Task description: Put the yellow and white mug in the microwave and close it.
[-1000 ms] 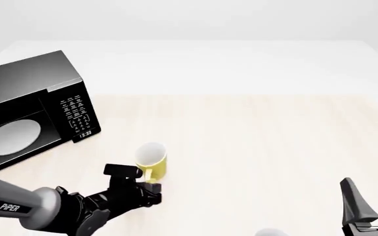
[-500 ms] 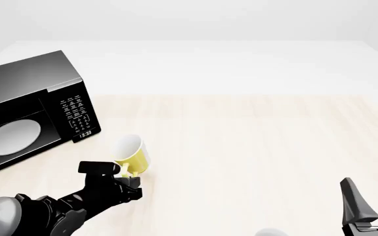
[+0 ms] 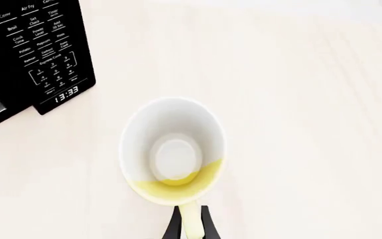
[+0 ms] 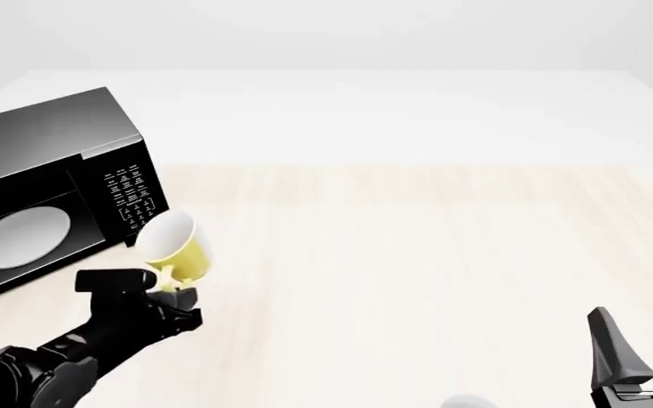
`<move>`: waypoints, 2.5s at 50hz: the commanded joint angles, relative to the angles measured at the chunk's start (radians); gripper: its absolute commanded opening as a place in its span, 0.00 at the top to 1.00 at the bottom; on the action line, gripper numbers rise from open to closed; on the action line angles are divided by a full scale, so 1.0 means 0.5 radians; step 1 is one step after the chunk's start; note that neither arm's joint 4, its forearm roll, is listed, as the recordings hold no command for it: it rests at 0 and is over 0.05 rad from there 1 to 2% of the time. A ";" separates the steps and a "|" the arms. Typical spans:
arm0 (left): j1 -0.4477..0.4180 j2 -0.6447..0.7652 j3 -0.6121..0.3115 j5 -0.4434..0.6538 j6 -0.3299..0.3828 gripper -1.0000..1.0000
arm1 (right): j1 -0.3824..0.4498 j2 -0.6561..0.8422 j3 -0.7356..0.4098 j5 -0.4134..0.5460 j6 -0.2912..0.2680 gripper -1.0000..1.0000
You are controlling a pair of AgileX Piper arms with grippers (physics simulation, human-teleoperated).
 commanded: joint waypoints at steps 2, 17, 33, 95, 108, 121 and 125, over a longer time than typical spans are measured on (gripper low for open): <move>0.166 -0.203 0.033 0.078 0.076 1.00 | 0.001 -0.004 0.002 0.001 -0.008 0.00; 0.441 -0.298 0.056 0.093 0.164 1.00 | 0.001 -0.003 0.002 0.001 -0.007 0.00; 0.708 -0.243 0.080 -0.014 0.281 1.00 | 0.000 -0.004 0.002 0.001 -0.008 0.00; 1.385 0.456 -0.197 -0.307 0.401 1.00 | 0.001 -0.003 0.002 0.001 -0.008 0.00; 1.405 0.578 -0.295 -0.303 0.399 1.00 | 0.001 -0.004 0.002 0.001 -0.008 0.00; 1.405 0.699 -0.362 -0.327 0.399 1.00 | 0.001 -0.004 0.002 0.001 -0.008 0.00; 1.420 0.679 -0.395 -0.302 0.389 1.00 | 0.001 -0.004 0.002 0.001 -0.008 0.00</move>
